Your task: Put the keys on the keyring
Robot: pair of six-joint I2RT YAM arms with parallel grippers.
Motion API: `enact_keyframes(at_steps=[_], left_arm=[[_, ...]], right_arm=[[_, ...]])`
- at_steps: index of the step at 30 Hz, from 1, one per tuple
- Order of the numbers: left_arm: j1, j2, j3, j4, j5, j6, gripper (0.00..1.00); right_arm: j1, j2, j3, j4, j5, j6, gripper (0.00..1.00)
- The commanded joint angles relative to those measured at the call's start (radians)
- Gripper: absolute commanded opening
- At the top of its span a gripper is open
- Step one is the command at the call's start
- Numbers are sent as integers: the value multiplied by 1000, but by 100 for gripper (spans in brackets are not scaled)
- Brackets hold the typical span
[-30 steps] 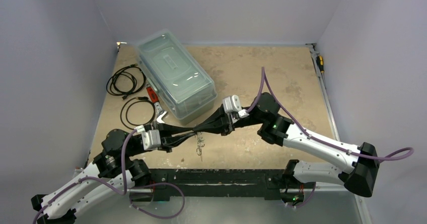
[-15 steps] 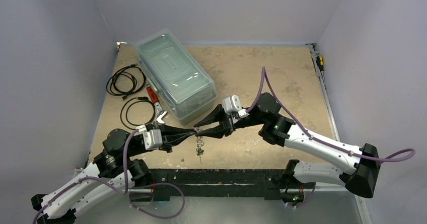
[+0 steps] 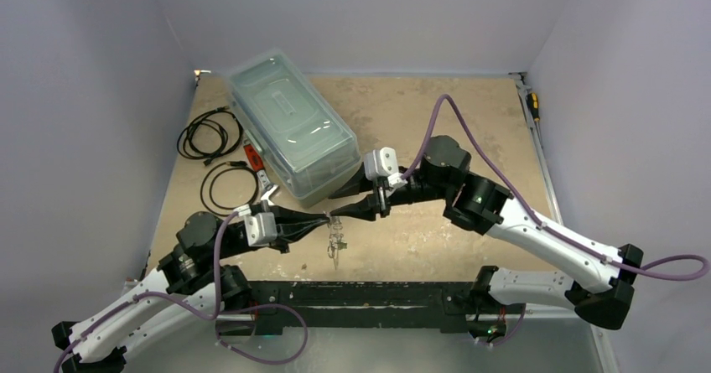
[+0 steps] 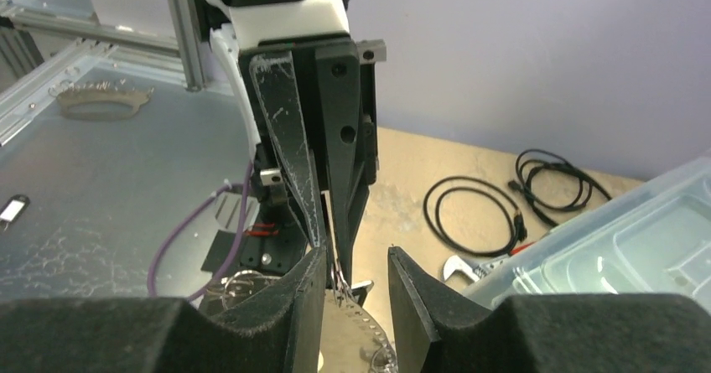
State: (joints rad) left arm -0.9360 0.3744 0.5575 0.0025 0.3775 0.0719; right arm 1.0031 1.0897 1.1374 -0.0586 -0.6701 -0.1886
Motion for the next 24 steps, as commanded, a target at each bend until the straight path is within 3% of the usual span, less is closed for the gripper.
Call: enact_keyframes(at_steps=[1, 18, 24], left_arm=[[3, 5, 25, 39, -8, 0, 0], [3, 9, 30, 27, -22, 3, 0], [4, 4, 29, 25, -25, 3, 0]], right_arm=[[5, 16, 69, -155, 38, -60, 36], [8, 108, 168, -298, -3, -113, 30], [9, 118, 171, -296, -5, -119, 22]])
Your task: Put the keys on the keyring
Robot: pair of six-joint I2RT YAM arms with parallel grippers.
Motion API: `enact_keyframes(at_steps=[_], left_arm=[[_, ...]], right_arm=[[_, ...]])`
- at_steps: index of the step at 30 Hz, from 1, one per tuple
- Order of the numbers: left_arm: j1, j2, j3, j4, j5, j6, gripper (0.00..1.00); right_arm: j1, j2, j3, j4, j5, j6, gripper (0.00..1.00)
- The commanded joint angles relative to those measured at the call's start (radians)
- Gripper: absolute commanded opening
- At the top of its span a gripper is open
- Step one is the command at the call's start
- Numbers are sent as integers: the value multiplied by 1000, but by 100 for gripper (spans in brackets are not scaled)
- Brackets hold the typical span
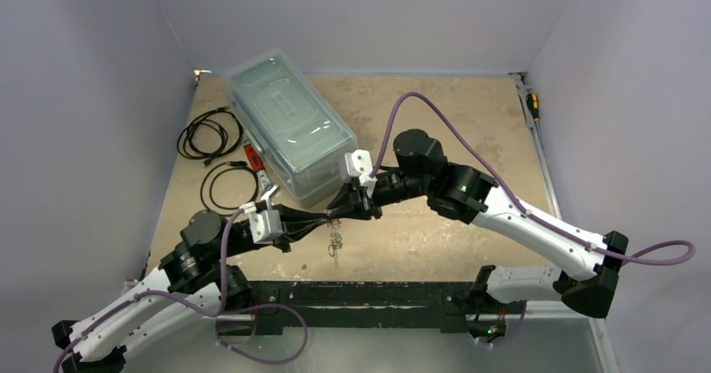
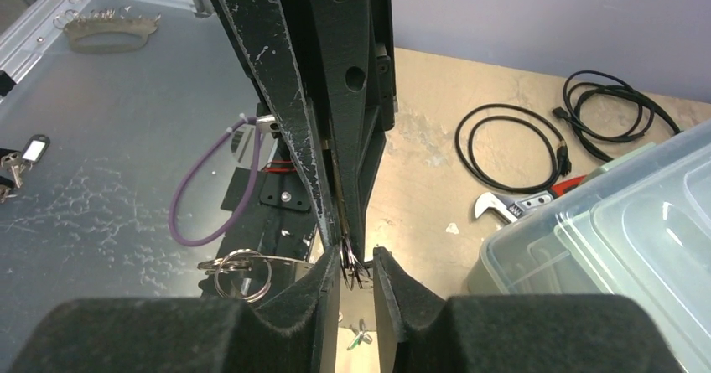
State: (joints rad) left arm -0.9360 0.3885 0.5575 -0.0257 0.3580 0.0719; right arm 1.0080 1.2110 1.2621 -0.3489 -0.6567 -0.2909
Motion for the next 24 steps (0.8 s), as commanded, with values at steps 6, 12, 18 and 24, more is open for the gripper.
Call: enact_keyframes(at_steps=[6, 12, 18, 24], left_arm=[[3, -10, 29, 53, -8, 3, 0], [3, -11, 30, 49, -15, 5, 0], [3, -42, 25, 59, -32, 16, 36], [3, -120, -8, 91, -26, 35, 50]], right_arm=[[7, -2, 38, 17, -36, -19, 3], [12, 1, 19, 49, -46, -21, 0], [12, -71, -53, 146, 7, -1, 0], [12, -145, -130, 241, -16, 46, 0]])
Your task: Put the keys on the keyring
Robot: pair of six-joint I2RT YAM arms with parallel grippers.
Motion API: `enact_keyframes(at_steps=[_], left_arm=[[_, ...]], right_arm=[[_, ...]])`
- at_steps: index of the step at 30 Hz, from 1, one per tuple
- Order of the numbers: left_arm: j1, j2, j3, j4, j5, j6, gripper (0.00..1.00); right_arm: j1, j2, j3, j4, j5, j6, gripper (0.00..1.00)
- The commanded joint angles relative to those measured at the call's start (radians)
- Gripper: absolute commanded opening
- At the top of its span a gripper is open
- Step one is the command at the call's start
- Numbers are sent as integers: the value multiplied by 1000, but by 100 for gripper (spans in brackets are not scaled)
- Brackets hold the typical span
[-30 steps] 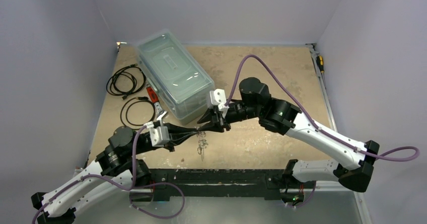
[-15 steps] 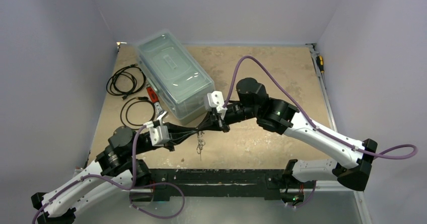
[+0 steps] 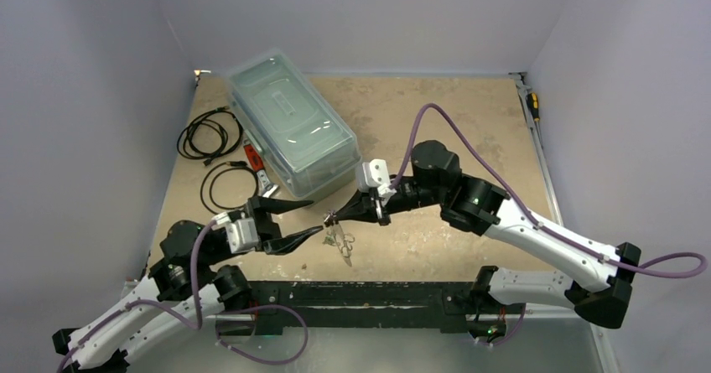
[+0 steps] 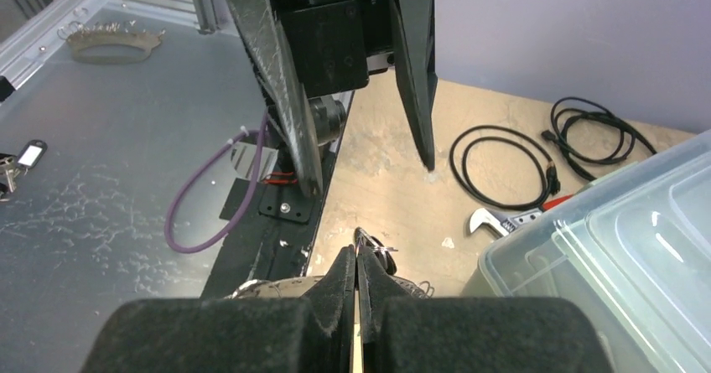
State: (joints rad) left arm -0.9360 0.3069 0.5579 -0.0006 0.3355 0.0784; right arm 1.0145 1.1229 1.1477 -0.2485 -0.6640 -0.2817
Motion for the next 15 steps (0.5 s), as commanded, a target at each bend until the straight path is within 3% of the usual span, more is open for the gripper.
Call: enact_keyframes(at_steps=[1, 15], left_arm=[[3, -42, -10, 66, -1, 30, 50], [4, 9, -5, 78, 108, 28, 38]], right_arm=[[6, -60, -21, 146, -13, 40, 0], [6, -96, -60, 227, -39, 86, 0]])
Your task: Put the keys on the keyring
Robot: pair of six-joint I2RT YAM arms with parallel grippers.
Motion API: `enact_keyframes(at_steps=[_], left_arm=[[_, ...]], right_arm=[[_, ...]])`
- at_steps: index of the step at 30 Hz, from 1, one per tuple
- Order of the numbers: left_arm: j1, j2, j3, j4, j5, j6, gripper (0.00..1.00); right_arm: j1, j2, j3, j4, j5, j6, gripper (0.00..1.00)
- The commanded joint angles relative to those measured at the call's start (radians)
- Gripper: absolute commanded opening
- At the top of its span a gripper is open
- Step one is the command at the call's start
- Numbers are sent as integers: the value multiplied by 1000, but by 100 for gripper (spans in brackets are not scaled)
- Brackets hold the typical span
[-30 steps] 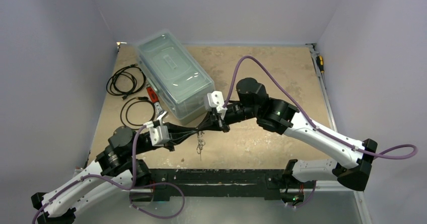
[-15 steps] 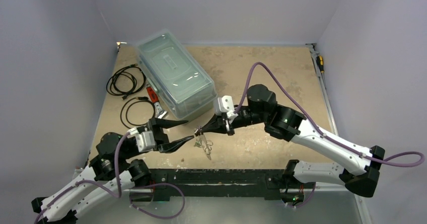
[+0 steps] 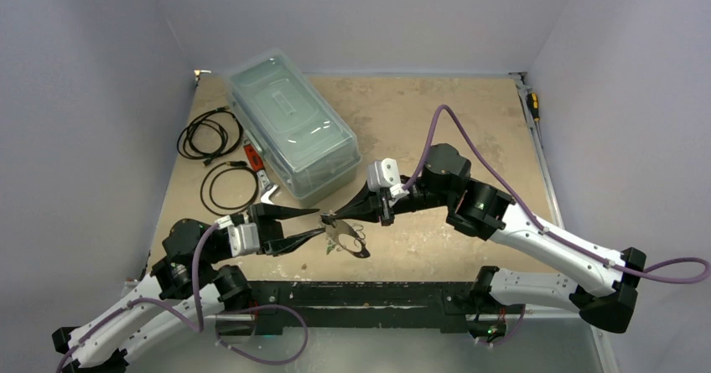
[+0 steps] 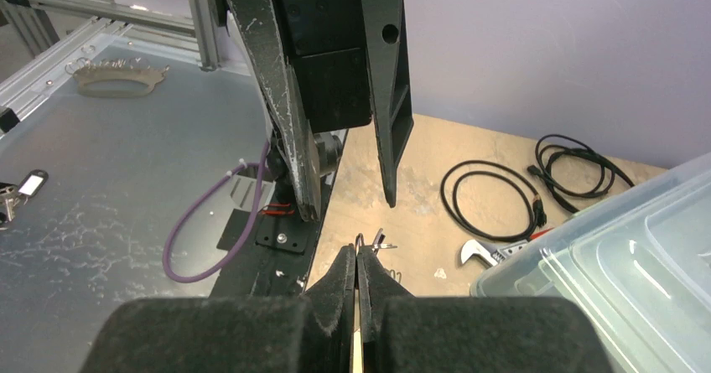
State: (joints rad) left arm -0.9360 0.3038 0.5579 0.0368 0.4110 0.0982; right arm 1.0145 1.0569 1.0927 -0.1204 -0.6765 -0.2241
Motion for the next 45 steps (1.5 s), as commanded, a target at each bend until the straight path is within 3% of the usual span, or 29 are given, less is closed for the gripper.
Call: enact_keyframes(at_steps=[1, 17, 27, 33, 45], left_arm=[[3, 15, -5, 41, 32, 7, 38], [5, 57, -6, 38, 9, -3, 45], [5, 87, 1, 40, 60, -12, 29], [5, 80, 0, 40, 67, -8, 0], [4, 78, -5, 41, 73, -8, 0]], right_arm=[[6, -32, -9, 104, -30, 32, 0], [6, -65, -33, 128, -75, 56, 0], [6, -55, -21, 154, -101, 63, 0], [6, -51, -31, 181, -93, 67, 0], [6, -90, -103, 361, -34, 144, 0]])
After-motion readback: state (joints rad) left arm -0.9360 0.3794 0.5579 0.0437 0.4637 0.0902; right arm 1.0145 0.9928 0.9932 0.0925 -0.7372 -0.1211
